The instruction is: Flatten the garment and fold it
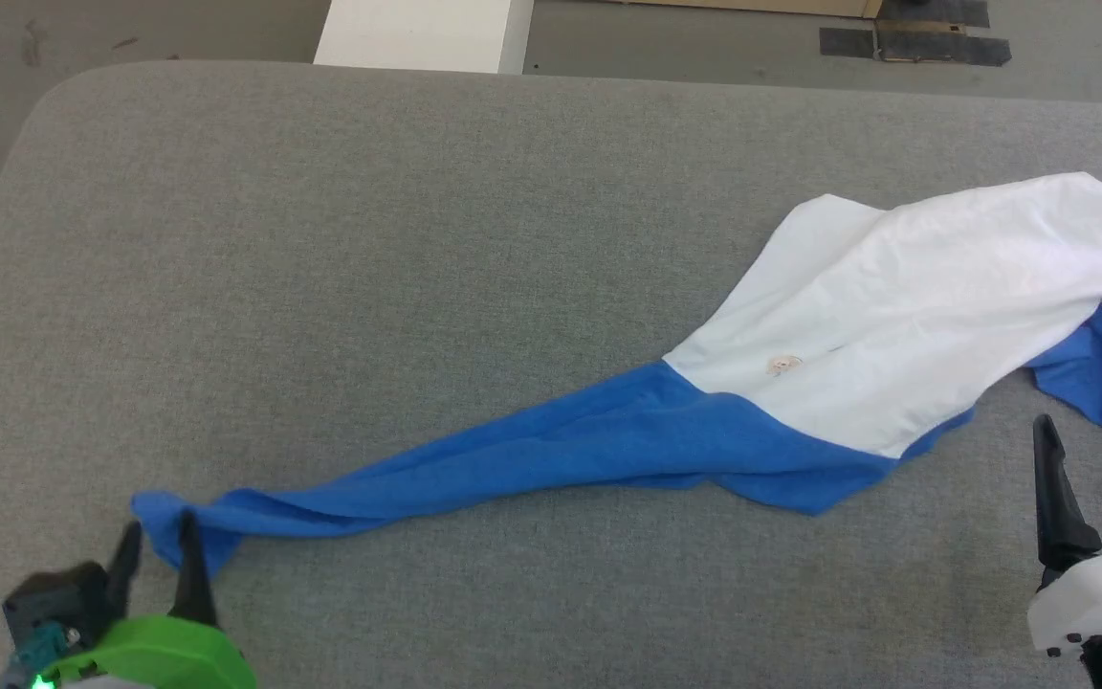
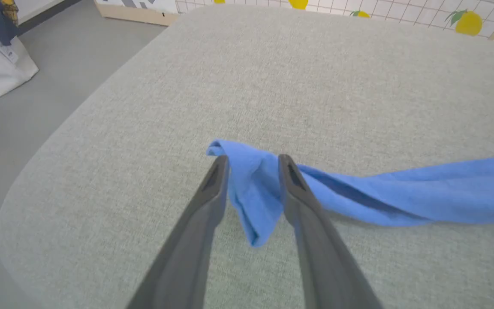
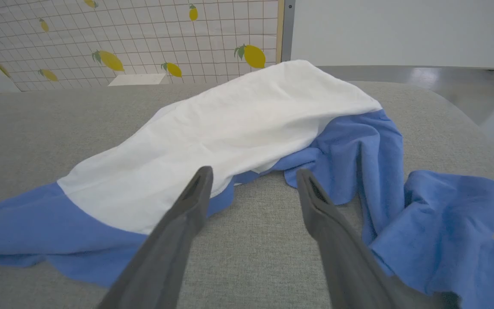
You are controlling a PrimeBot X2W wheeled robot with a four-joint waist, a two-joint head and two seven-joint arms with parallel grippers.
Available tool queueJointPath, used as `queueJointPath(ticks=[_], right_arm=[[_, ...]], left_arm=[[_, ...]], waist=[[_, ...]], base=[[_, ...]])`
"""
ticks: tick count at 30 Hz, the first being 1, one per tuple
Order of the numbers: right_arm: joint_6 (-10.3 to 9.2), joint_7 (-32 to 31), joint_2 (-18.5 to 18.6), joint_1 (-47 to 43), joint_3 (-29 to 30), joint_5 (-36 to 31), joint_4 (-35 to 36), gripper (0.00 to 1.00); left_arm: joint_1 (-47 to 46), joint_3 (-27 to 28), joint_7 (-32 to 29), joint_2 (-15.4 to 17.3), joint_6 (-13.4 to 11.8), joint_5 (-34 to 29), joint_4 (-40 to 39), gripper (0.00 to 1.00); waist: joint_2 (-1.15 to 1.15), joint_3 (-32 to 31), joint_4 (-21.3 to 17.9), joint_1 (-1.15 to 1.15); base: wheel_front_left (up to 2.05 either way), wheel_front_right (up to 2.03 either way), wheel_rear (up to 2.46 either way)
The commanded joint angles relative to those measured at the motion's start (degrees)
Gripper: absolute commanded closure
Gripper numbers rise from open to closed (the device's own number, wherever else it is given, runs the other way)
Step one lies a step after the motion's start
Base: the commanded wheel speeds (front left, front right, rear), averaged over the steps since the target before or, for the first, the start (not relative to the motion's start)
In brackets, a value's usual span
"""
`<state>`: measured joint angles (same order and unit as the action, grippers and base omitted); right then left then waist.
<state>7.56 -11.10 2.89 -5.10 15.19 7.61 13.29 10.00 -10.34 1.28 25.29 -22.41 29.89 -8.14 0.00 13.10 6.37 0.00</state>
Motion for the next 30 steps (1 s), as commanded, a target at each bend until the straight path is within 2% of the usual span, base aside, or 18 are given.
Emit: queueJointPath(ticks=[1,7,9,11,13,15,21,30], right_arm=[[-0.08,-0.16,-0.02,-0.15,-0.14,-0.17,0.17,0.00],[-0.08,-0.25,-0.02,0.05,-0.24,-0.03,0.25,0.00],[-0.08,-0.12,-0.02,0.20,-0.38,0.18,0.05,0.00],[-0.08,0.08,-0.02,0.52,-0.77,0.45,-0.25,0.00],[-0.08,0.34,-0.02,0.97,-1.26,0.54,-0.51,0.00],[-0.08,0.56,-0.02,1.40,-1.38,0.60,-0.67,0.00],[-0.08,0.75,-0.02,2.53,-1.34,0.24,-0.52,0.00],[-0.08,0.56,-0.02,3.45,-1.23,-0.15,-0.27,0.00]], left_arm=[[-2.19,0.45,0.95,0.29,0.43,-0.21,-1.23,0.00],[-7.02,2.36,1.21,3.27,0.89,-1.68,-11.57,0.00],[-9.00,1.42,-0.22,5.04,1.96,-2.83,-13.65,0.00],[-11.55,-0.52,-2.06,5.82,3.96,-2.71,-14.26,0.00],[-13.97,-4.29,-4.96,8.02,6.72,-5.00,-13.18,0.00],[-17.09,-8.37,-7.23,8.33,9.22,-6.88,-11.98,0.00],[-25.18,-18.84,-13.73,5.58,17.02,-8.28,-3.74,0.00],[-33.74,-25.84,-19.88,4.09,26.04,-8.12,10.80,0.00]], waist=[[0.00,0.00,-0.15,0.00],[0.00,0.70,-0.88,0.00],[0.00,1.27,-1.20,0.00],[0.00,1.99,-1.65,0.00],[0.00,2.76,-2.22,0.00],[0.00,3.56,-2.70,0.00],[0.00,5.78,-4.08,0.00],[0.00,7.38,-5.73,0.00]], base=[[0.00,0.00,0.00],[0.00,0.00,0.00],[0.00,0.00,0.00],[0.00,0.00,0.00],[0.00,0.00,0.00],[0.00,0.00,0.00],[0.00,0.00,0.00],[0.00,0.00,0.00]])
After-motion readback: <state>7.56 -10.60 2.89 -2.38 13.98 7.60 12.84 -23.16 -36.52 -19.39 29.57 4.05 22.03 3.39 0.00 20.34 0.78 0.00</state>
